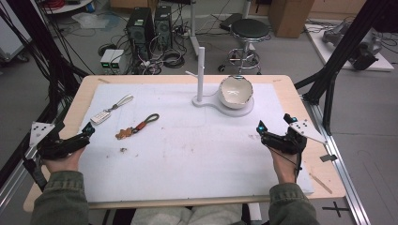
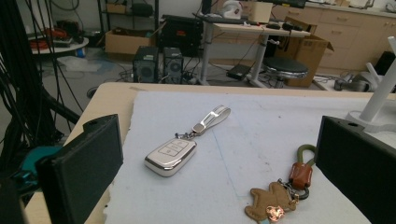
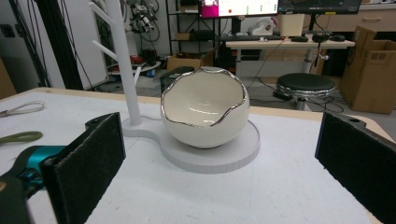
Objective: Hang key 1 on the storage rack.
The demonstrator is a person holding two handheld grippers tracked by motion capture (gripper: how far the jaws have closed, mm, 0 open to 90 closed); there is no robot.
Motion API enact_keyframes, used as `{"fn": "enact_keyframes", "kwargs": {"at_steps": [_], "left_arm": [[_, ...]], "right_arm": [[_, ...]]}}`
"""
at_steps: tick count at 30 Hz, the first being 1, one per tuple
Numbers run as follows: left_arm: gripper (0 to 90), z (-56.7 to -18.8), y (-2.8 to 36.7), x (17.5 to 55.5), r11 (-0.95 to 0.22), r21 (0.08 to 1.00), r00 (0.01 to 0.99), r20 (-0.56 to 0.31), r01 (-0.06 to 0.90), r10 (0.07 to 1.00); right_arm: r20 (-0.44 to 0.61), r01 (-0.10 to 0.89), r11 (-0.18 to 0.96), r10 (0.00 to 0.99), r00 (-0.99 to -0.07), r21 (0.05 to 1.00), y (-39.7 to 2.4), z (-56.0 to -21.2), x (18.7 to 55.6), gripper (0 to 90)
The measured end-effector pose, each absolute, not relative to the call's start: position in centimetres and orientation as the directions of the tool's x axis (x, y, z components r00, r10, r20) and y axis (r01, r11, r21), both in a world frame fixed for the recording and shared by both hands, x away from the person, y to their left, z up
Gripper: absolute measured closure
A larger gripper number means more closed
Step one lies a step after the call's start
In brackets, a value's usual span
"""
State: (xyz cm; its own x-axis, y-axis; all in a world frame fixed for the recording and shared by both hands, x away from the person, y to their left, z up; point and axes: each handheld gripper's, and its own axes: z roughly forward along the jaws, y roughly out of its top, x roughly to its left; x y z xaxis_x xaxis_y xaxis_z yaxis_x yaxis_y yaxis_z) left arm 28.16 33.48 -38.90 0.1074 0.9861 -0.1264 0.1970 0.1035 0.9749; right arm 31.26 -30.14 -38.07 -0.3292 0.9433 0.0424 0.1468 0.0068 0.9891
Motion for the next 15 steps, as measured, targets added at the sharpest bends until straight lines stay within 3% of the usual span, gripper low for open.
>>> {"fn": "enact_keyframes", "kwargs": {"at_steps": [15], "left_arm": [[1.7, -39.09, 33.67, 28.21, 0.122, 0.97, 0.106, -0.146, 0.21, 0.984]], "right_arm": [[0.039, 0.153, 0.013, 0.943, -0.332, 0.988, -29.96, -38.18, 31.35, 0.5]]}}
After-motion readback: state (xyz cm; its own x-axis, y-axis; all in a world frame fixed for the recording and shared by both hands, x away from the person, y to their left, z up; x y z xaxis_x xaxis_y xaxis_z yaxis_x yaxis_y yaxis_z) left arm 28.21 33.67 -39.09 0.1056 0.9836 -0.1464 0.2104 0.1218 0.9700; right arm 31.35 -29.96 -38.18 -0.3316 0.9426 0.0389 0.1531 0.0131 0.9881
